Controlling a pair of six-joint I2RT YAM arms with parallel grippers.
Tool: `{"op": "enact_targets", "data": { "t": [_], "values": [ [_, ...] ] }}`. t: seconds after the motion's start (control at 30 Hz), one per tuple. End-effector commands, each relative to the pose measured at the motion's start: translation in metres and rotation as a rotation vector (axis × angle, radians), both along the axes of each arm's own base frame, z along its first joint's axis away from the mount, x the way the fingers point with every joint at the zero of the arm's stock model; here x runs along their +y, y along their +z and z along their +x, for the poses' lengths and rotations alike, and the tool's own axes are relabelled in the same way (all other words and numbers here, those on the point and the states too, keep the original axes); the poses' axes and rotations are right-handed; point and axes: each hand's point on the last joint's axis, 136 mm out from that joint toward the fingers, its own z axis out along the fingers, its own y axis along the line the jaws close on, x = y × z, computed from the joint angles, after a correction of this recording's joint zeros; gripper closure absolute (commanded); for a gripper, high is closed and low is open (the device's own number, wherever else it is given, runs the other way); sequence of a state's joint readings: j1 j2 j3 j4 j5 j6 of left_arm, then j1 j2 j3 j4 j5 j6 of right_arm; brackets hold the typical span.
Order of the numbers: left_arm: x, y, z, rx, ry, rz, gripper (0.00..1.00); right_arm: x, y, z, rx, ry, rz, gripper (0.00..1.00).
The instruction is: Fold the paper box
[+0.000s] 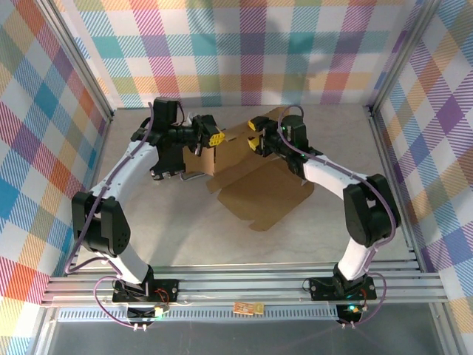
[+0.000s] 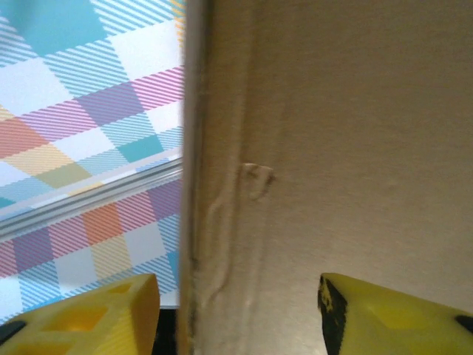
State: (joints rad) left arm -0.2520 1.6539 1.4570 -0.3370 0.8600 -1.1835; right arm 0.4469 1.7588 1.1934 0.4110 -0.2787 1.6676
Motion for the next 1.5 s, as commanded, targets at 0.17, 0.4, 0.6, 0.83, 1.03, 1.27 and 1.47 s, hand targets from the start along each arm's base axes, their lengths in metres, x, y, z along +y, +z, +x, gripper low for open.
{"op": "enact_targets", "data": {
  "t": [0.17, 0.4, 0.6, 0.83, 1.03, 1.27, 1.47],
  "values": [
    [-0.002, 0.015, 0.001, -0.058, -0.046, -0.031, 1.0, 0.017, 0.042, 0.013, -0.121, 0.016, 0.091, 0.55],
    [-0.003, 0.014, 0.004, -0.062, -0.052, -0.031, 1.0, 0.021, 0.028, 0.019, -0.088, 0.012, 0.1, 0.62],
    [-0.003, 0.013, 0.005, -0.061, -0.055, -0.029, 1.0, 0.025, 0.027, 0.023, -0.08, 0.01, 0.093, 0.73],
    [0.007, 0.017, 0.005, -0.067, -0.017, 0.027, 0.52, 0.008, 0.028, 0.031, -0.099, -0.104, 0.096, 1.0],
    [0.032, 0.028, -0.009, -0.106, 0.071, 0.161, 0.17, -0.02, 0.03, 0.03, -0.077, -0.242, 0.05, 1.0],
    [0.057, 0.003, -0.048, -0.123, 0.094, 0.302, 0.44, -0.042, 0.03, 0.028, 0.005, -0.315, -0.034, 1.0],
    [0.083, -0.062, -0.096, -0.123, 0.028, 0.535, 0.68, -0.044, 0.018, 0.026, 0.088, -0.292, -0.1, 1.0]
  ]
}}
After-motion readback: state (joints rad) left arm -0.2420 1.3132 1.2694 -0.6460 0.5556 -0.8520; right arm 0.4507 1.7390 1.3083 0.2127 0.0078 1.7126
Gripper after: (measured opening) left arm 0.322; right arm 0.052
